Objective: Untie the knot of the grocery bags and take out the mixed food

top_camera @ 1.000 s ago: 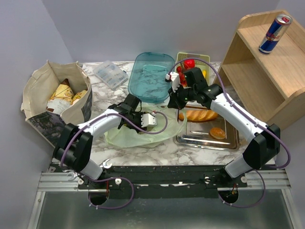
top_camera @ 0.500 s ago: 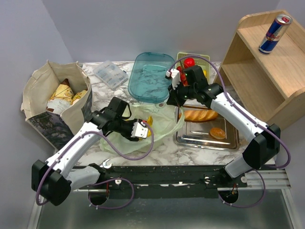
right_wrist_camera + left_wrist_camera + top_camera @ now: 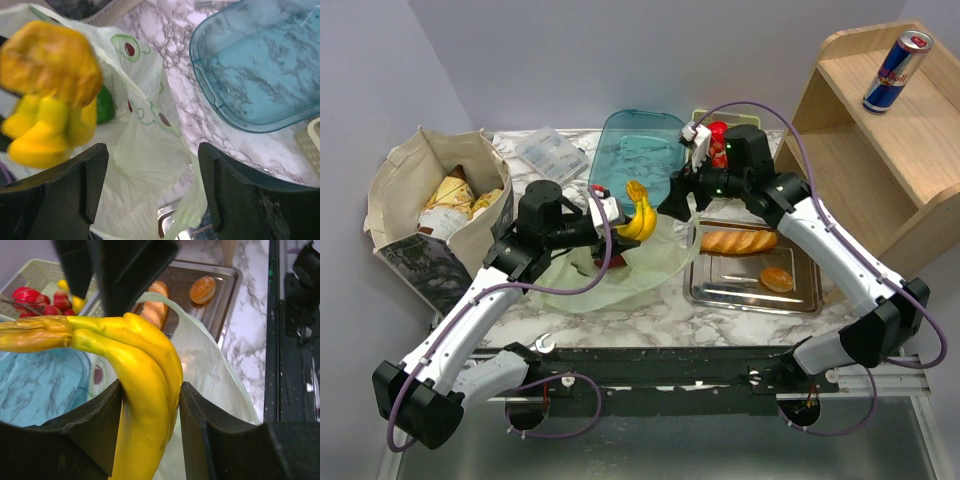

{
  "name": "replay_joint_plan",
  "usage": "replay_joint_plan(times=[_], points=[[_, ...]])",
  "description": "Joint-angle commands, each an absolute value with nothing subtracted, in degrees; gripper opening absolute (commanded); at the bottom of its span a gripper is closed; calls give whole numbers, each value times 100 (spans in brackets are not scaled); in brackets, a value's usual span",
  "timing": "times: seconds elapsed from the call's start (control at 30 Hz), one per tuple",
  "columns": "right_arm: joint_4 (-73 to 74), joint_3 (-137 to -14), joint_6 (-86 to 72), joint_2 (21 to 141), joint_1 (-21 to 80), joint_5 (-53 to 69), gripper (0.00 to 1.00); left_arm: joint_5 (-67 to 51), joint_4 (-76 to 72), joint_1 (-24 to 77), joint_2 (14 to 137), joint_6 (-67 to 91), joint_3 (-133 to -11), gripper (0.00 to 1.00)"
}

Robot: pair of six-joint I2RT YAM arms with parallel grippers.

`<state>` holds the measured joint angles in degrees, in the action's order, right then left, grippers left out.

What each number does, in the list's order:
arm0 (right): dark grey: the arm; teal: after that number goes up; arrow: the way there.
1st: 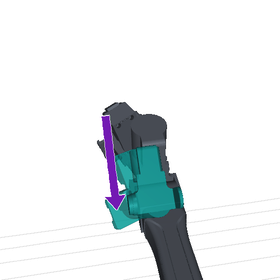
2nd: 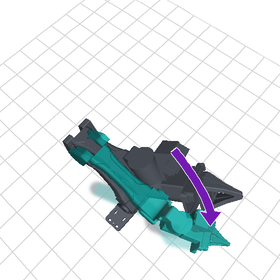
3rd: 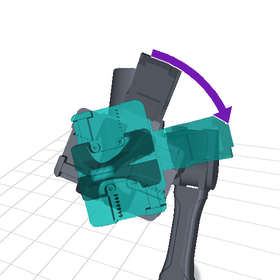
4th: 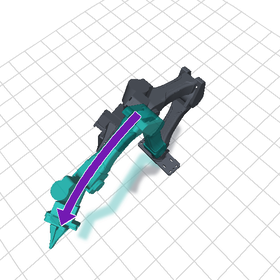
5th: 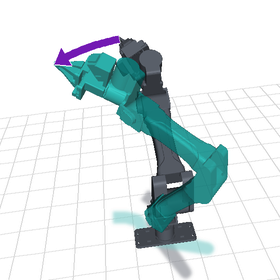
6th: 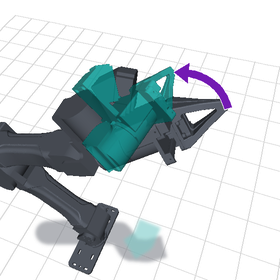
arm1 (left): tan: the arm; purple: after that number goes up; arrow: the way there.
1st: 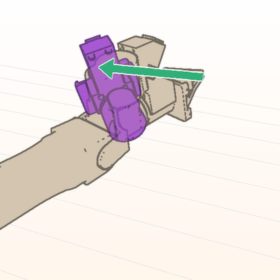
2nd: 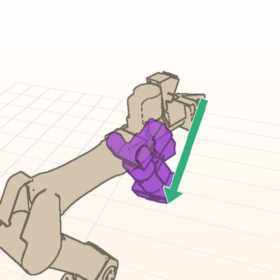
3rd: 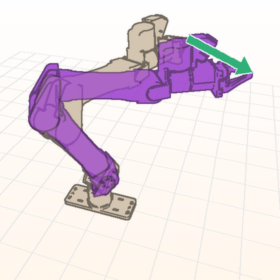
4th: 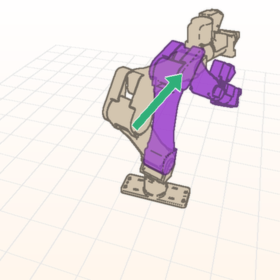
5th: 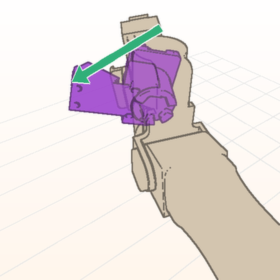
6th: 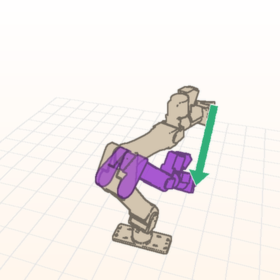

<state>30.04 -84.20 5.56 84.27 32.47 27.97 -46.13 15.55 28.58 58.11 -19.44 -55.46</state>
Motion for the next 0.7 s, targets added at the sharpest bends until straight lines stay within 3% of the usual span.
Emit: replay_joint_plan(times=[0.0,0.2,0.27,0.67], points=[[2728,-8664,-564,7773,3268,2869,82,-4324,449,2548,5778,-908,-5422,4],[2502,-8622,-1441,7607,3269,3544,90,-4513,405,2505,5887,-1189,-5540,5],[2442,-8702,-1725,7811,3278,3895,100,-4612,400,2505,5938,-1273,-5601,5],[1829,-8936,-2318,8546,3618,3579,96,-4413,520,2732,5998,-1695,-5943,6]])
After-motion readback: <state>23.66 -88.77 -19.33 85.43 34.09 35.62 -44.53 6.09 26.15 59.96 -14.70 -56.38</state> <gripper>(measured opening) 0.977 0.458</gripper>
